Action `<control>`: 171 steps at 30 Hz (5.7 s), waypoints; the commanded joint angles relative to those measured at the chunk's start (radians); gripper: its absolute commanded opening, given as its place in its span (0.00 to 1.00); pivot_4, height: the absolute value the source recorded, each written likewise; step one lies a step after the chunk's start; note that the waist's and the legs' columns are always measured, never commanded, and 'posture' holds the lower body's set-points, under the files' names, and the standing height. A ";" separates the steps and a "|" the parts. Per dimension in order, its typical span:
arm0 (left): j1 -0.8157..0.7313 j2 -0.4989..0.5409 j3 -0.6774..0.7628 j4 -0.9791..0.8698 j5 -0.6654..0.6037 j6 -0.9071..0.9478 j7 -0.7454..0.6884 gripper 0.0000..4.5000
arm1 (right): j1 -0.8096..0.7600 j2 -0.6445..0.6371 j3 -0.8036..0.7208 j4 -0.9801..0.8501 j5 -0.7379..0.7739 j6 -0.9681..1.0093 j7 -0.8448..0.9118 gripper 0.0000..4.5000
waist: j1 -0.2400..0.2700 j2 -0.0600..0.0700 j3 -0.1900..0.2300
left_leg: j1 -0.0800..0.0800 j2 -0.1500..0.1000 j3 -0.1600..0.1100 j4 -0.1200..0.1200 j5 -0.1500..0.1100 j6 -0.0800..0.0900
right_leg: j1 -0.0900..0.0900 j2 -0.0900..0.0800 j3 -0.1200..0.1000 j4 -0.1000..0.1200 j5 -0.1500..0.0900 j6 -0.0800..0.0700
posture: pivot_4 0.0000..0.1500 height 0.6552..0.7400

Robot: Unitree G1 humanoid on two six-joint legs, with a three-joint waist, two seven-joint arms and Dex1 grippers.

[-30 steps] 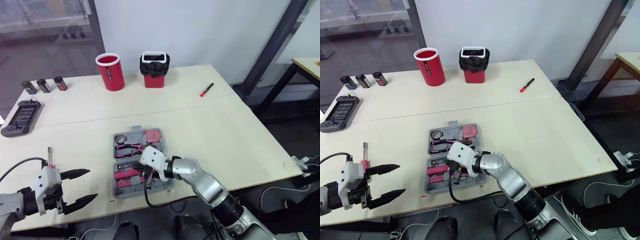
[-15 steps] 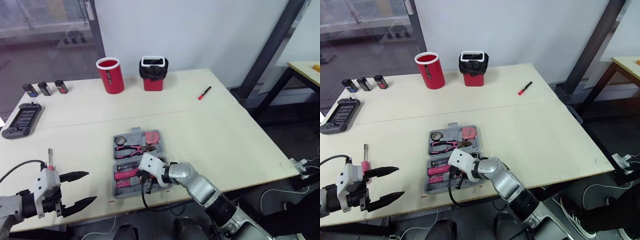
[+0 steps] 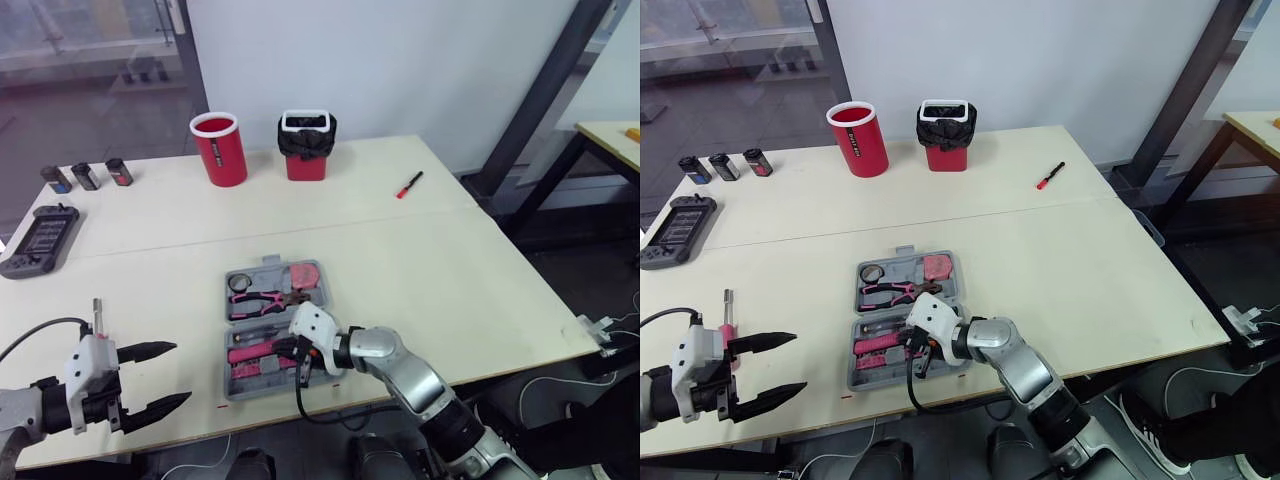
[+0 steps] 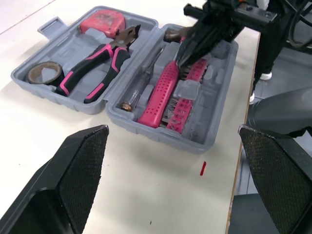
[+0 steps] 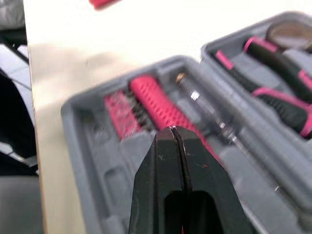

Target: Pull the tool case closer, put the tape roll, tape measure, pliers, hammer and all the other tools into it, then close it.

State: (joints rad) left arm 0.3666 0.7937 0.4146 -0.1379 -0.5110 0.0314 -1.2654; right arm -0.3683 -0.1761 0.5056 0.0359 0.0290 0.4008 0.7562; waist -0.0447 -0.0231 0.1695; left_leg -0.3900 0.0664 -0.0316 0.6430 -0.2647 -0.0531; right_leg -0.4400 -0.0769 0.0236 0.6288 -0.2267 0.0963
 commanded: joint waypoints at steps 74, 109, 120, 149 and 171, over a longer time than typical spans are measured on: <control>0.026 0.008 0.089 0.090 0.003 -0.033 0.028 1.00 | 0.049 -0.222 -0.406 -0.574 0.187 0.319 0.033 0.00 | -0.004 0.003 -0.001 | -0.003 -0.001 0.000 -0.015 0.000 0.000 | -0.005 -0.002 -0.003 -0.013 -0.001 0.002 | 1.00 0.98; -0.013 -0.151 0.343 0.391 -0.080 -0.035 0.356 1.00 | 0.528 -0.589 -0.946 -0.339 0.361 0.018 0.141 0.99 | 0.022 -0.005 0.007 | 0.004 -0.001 0.004 -0.012 -0.006 0.005 | 0.000 -0.004 -0.004 -0.013 -0.004 -0.004 | 1.00 0.98; -0.264 -0.298 0.279 0.042 -0.061 0.524 1.111 1.00 | 0.123 -0.543 -0.499 -0.551 0.448 0.291 0.123 0.99 | 0.031 -0.013 0.011 | 0.015 -0.002 -0.001 -0.010 -0.003 0.000 | 0.014 -0.002 -0.003 -0.013 0.000 -0.003 | 1.00 0.98; -0.665 -0.045 0.067 0.472 0.070 1.042 1.053 1.00 | -0.041 -0.522 -0.351 -0.583 0.445 0.344 0.110 0.99 | 0.030 -0.013 0.012 | 0.015 -0.002 -0.004 -0.012 -0.003 0.000 | 0.012 0.000 -0.004 -0.011 -0.001 -0.002 | 1.00 0.98; -0.656 -0.019 0.096 0.302 0.100 0.775 0.904 0.09 | -0.015 -0.549 -0.373 -0.571 0.433 0.348 0.097 1.00 | 0.034 -0.013 0.012 | 0.015 -0.002 -0.004 -0.011 -0.001 -0.002 | 0.013 -0.001 -0.005 -0.009 -0.001 -0.002 | 1.00 0.98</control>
State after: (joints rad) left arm -0.2828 0.7218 0.5178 0.2652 -0.4185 0.8916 -0.3036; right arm -0.3862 -0.7119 0.1770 -0.5069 0.4549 0.7574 0.8561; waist -0.0106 -0.0363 0.1819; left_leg -0.3752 0.0645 -0.0355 0.6316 -0.2660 -0.0557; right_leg -0.4273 -0.0778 0.0190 0.6193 -0.2275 0.0941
